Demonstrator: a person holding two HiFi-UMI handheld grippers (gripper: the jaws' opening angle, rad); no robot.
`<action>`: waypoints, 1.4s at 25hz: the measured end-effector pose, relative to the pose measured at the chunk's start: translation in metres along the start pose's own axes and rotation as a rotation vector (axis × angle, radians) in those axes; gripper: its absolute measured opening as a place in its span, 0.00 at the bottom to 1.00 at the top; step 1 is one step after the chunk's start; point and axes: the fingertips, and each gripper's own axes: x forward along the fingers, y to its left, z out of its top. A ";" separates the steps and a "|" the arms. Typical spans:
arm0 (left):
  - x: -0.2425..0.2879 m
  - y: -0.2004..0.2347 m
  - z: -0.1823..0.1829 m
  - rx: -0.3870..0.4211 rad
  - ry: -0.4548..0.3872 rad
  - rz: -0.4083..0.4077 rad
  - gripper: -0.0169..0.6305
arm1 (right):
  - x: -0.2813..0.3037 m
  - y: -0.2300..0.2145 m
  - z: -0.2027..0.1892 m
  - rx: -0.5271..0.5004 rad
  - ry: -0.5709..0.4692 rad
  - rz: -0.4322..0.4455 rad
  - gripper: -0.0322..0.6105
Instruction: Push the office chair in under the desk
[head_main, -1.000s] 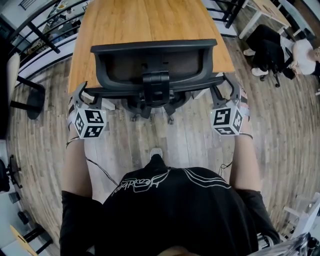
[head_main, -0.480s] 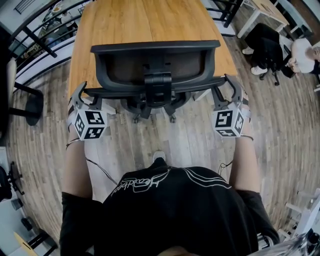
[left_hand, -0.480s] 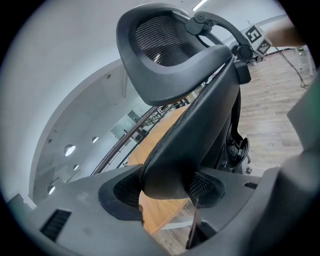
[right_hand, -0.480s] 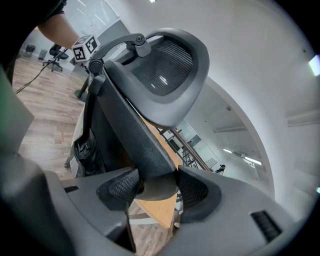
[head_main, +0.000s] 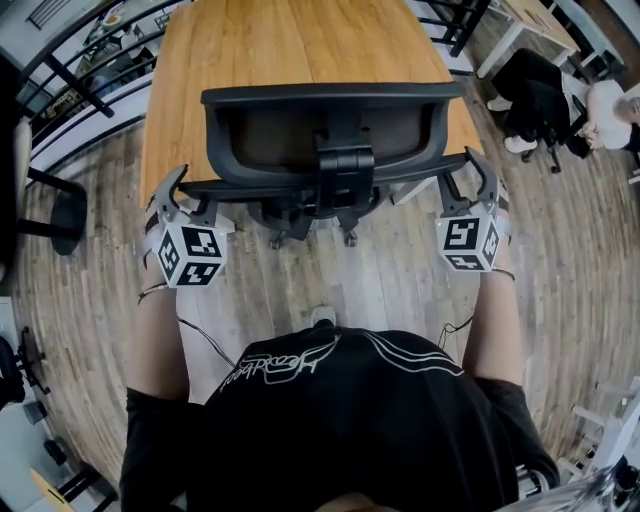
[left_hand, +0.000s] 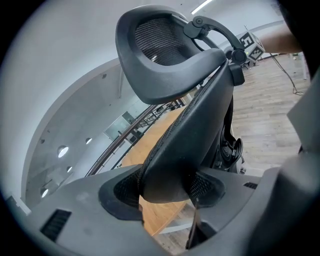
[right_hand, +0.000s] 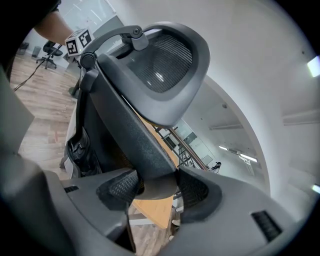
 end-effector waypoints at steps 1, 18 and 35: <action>0.000 0.000 0.000 -0.001 -0.004 -0.001 0.39 | 0.001 0.000 0.000 0.002 -0.002 -0.003 0.46; 0.003 -0.008 -0.002 -0.032 -0.040 -0.055 0.40 | 0.010 0.001 -0.003 0.020 0.006 0.007 0.46; -0.128 -0.057 0.003 -0.579 -0.161 -0.101 0.43 | -0.114 0.020 0.014 0.553 -0.190 0.267 0.46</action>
